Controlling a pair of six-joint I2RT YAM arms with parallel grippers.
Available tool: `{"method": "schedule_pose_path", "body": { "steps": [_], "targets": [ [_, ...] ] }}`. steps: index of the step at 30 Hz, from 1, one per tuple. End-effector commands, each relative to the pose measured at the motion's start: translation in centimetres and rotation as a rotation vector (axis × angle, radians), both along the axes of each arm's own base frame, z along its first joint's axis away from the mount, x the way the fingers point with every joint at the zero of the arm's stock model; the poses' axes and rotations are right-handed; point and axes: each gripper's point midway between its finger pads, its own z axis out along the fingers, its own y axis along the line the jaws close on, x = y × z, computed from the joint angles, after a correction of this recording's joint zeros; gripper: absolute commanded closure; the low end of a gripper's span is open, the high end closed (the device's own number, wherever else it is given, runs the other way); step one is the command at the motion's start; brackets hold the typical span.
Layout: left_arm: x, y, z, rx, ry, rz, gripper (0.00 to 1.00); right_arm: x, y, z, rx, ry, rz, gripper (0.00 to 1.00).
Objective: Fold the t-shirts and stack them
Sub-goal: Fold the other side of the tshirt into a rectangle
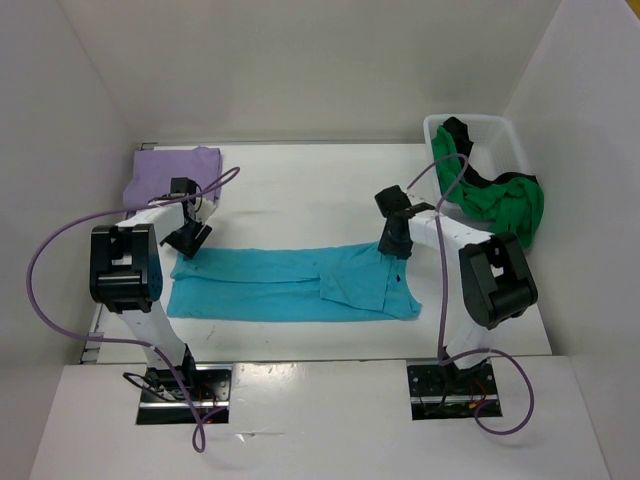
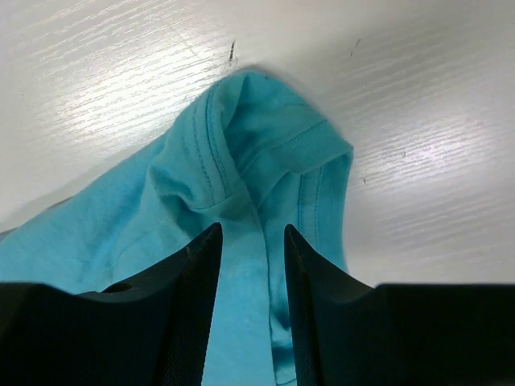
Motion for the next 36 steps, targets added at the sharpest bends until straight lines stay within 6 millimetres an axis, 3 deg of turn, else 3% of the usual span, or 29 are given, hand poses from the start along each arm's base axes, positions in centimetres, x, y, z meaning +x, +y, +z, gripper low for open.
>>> {"method": "schedule_pose_path", "body": {
  "steps": [1, 11, 18, 24, 29, 36],
  "targets": [
    [-0.3, 0.1, -1.1, -0.012, 0.011, 0.037, 0.23, 2.1, 1.0, 0.8, 0.000, -0.065, 0.058, 0.57],
    [-1.0, 0.1, -1.7, -0.014, 0.031, 0.037, 0.23, 2.7, 1.5, -0.7, 0.024, -0.049, 0.084, 0.57],
    [-1.0, 0.1, -1.7, -0.014, 0.031, 0.037, 0.23, 2.6, 1.7, -0.6, 0.035, -0.055, 0.088, 0.84],
    [-1.3, 0.2, -1.8, -0.006, 0.041, 0.039, 0.23, 2.1, 0.9, 0.2, 0.019, -0.057, 0.037, 1.00],
    [-1.4, 0.2, -2.1, -0.006, 0.050, 0.039, 0.23, 0.6, -0.4, 2.0, 0.027, -0.048, -0.035, 1.00],
    [-1.5, 0.1, -2.4, -0.009, 0.056, 0.048, 0.23, -3.1, -1.4, 0.8, 0.025, 0.076, -0.087, 1.00]
  ]
}}
